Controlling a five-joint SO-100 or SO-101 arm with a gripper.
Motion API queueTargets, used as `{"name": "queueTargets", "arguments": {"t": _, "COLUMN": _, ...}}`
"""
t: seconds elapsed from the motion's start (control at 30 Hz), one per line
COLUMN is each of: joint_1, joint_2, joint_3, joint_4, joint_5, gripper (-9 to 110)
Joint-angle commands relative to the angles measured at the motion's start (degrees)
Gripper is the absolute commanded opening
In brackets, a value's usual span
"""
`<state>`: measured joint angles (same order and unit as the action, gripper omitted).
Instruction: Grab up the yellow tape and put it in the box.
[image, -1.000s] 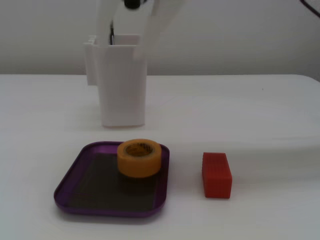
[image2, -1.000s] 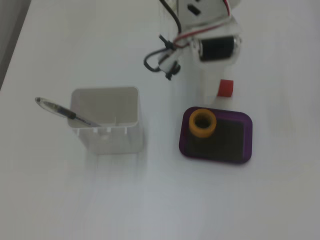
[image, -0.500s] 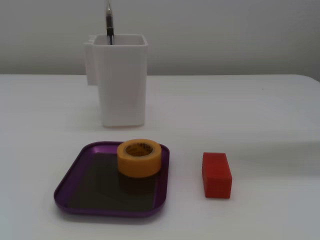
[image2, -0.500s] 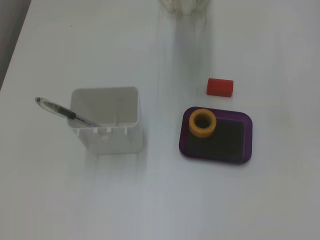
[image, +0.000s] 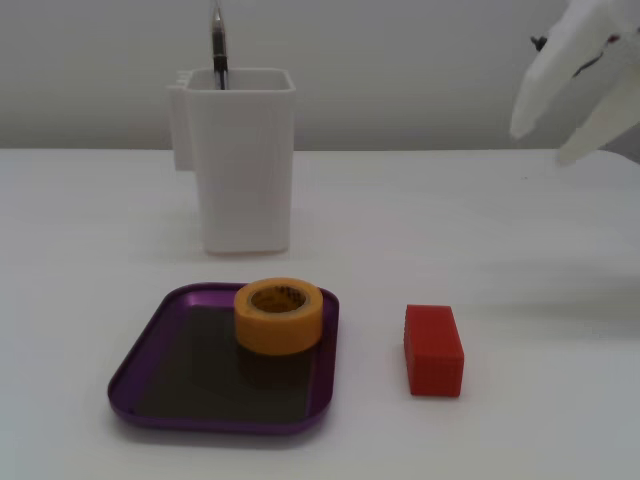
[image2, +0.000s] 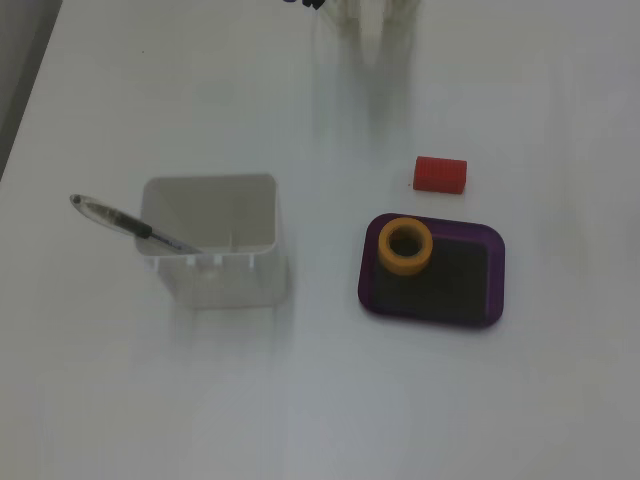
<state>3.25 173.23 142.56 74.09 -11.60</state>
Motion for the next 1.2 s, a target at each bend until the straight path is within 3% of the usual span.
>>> {"name": "queueTargets", "arguments": {"t": 0.0, "joint_1": -0.53, "joint_2": 10.46, "joint_3": 7.12, "joint_4": -2.55, "joint_5": 0.09, "gripper": 10}}
{"name": "queueTargets", "arguments": {"t": 0.27, "joint_1": 0.00, "joint_2": 24.17, "joint_3": 19.07, "joint_4": -2.29, "joint_5": 0.62, "gripper": 10}}
{"name": "queueTargets", "arguments": {"t": 0.53, "joint_1": -0.79, "joint_2": 24.79, "joint_3": 28.30, "joint_4": -5.01, "joint_5": 15.73, "gripper": 10}}
{"name": "queueTargets", "arguments": {"t": 0.67, "joint_1": -0.88, "joint_2": 24.79, "joint_3": 30.76, "joint_4": -4.66, "joint_5": 16.00, "gripper": 9}}
{"name": "queueTargets", "arguments": {"t": 0.8, "joint_1": -0.88, "joint_2": 24.79, "joint_3": 30.76, "joint_4": -4.39, "joint_5": 15.91, "gripper": 0}}
{"name": "queueTargets", "arguments": {"t": 1.17, "joint_1": -0.88, "joint_2": 24.79, "joint_3": 31.64, "joint_4": -4.31, "joint_5": 16.35, "gripper": 0}}
